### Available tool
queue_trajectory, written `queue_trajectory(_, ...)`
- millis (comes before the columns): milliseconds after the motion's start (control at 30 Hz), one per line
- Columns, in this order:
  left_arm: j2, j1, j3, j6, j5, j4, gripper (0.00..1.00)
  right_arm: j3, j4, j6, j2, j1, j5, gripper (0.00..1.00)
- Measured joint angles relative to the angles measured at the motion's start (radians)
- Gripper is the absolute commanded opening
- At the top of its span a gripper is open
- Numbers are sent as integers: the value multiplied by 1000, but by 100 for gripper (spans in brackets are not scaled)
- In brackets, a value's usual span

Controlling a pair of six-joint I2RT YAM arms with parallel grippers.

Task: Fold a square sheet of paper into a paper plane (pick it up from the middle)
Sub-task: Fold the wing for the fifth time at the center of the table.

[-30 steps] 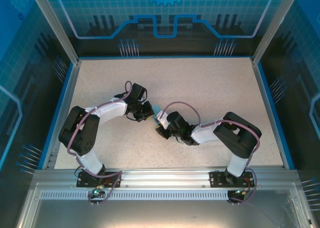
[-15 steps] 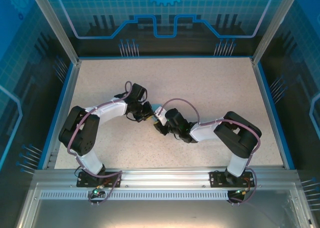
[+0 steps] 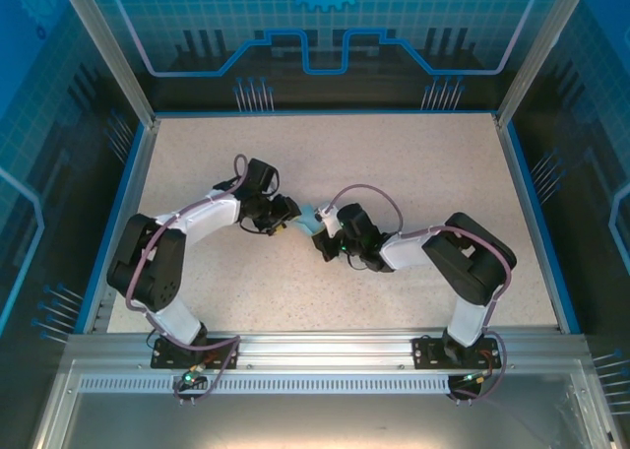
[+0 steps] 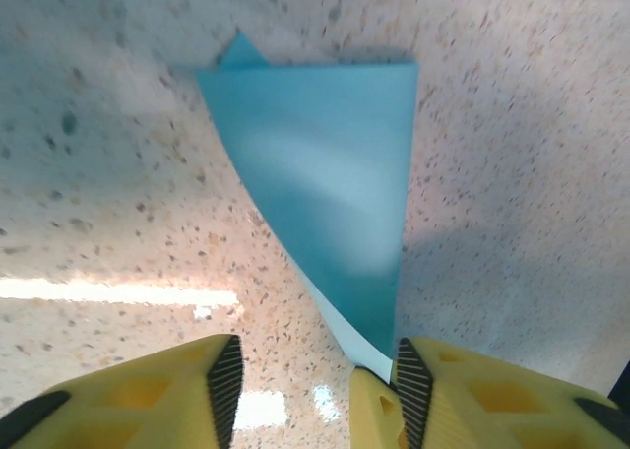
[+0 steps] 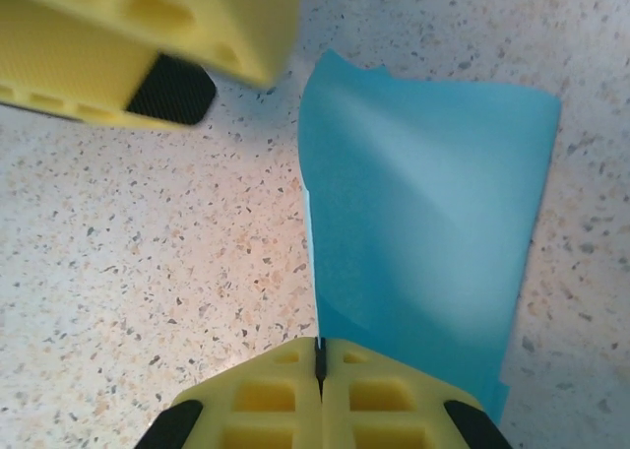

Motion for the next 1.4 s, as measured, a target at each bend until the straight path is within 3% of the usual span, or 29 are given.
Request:
queue_trajectory(167,-57,35,-3,6,-19,0,62,21,0,103,41,-47,-124,0)
queue_trajectory(567,-92,39,-94,24,-21,61,63,57,66,378,96,-145,-348,0)
queue_trajectory(1000,-46,-11,-102,54,14,161,51,58,143,547,142,-208,-385,0)
queue_trajectory(1400,23,-29,-98,59,33,195,46,31,206,657,186,-241,-392,0)
